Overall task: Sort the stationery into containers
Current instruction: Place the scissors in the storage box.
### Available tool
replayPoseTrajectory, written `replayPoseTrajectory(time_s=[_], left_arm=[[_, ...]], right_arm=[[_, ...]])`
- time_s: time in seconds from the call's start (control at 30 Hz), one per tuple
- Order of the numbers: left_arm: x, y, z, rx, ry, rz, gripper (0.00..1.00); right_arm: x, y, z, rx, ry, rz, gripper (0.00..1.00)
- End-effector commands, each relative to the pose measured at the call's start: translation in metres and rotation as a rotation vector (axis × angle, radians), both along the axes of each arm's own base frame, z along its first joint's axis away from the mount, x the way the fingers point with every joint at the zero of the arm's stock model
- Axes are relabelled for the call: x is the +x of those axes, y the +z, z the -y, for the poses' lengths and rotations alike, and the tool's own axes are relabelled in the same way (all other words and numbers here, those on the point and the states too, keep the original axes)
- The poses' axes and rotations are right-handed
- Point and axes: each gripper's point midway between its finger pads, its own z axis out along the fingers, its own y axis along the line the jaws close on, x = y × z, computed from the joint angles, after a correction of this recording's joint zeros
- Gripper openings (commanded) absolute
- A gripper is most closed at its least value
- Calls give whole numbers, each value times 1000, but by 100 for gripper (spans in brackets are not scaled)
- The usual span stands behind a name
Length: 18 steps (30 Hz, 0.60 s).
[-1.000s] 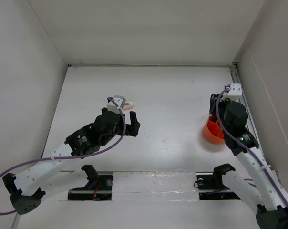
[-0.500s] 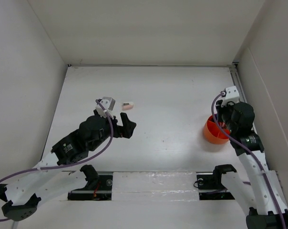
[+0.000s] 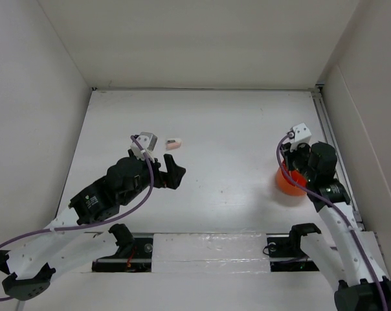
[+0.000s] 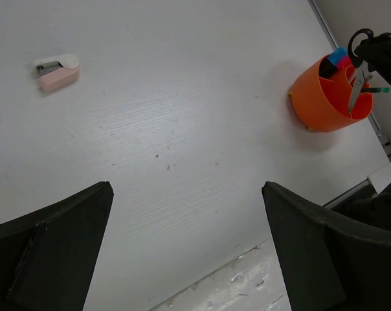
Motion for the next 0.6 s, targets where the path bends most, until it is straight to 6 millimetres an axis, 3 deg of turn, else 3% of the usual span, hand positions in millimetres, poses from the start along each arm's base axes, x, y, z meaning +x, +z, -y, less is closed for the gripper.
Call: replayPoseTrajectory(time_s=[0.0, 0.1, 0.3, 0.57], left_arm=[[0, 6, 4, -26, -19, 29, 100], [0, 6, 4, -26, -19, 29, 100], [-2, 6, 6, -23, -39, 29, 100], [-4, 8, 6, -40, -48, 38, 100]], right_arm=[[18, 17, -13, 15, 67, 67, 0], [22, 19, -11, 22, 69, 77, 0], [24, 2, -10, 33, 52, 34, 0], [12, -18, 4, 26, -26, 23, 0]])
